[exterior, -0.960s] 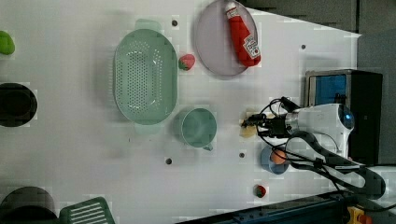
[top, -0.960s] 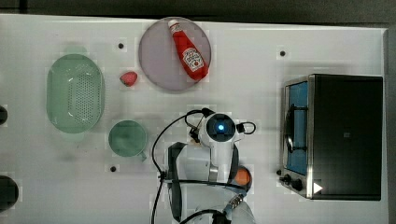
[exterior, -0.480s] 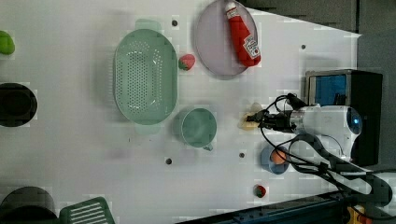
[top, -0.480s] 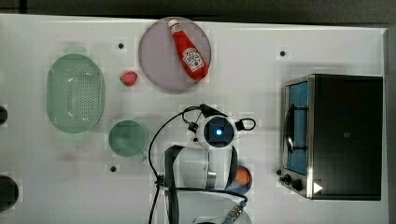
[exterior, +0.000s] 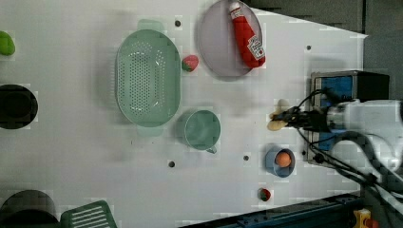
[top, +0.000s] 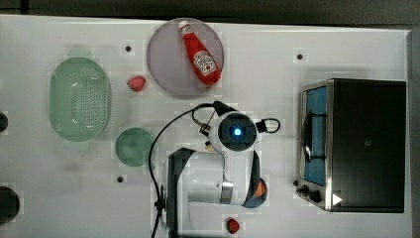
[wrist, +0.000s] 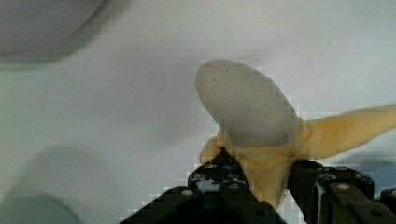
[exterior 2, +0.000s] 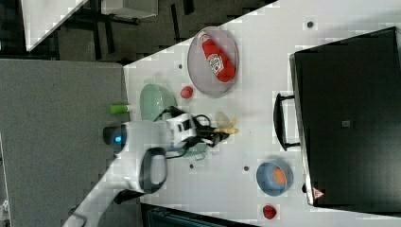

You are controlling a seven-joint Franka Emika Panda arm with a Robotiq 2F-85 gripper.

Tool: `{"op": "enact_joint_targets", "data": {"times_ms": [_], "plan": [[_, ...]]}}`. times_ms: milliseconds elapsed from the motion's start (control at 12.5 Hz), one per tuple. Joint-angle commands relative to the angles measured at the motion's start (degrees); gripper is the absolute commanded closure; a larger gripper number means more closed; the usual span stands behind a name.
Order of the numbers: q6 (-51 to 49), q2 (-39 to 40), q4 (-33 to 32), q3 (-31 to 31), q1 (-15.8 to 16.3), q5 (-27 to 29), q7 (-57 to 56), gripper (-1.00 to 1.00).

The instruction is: Pick Banana and place it in mug.

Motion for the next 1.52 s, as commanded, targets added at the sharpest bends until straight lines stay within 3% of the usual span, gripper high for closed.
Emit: {"op": "enact_joint_targets", "data": {"times_ms": [80, 320, 560, 1040, 1520], "plan": [[-9.35, -6.23, 5.64, -1.19, 0.46, -0.92, -1.76, 0.42], [-18.38, -11.57, 9.80, 0.10, 0.68, -0.90, -1.75, 0.42], [-18.88, -14.33, 10.29, 4.12, 1.44, -0.89, -1.55, 0.42], [-19.64, -12.53, 10.26, 18.64, 2.62, -0.59, -0.52, 0.42], [-17.02, -6.84, 9.76, 27.52, 2.74, -0.56, 21.56, 0.42]]}}
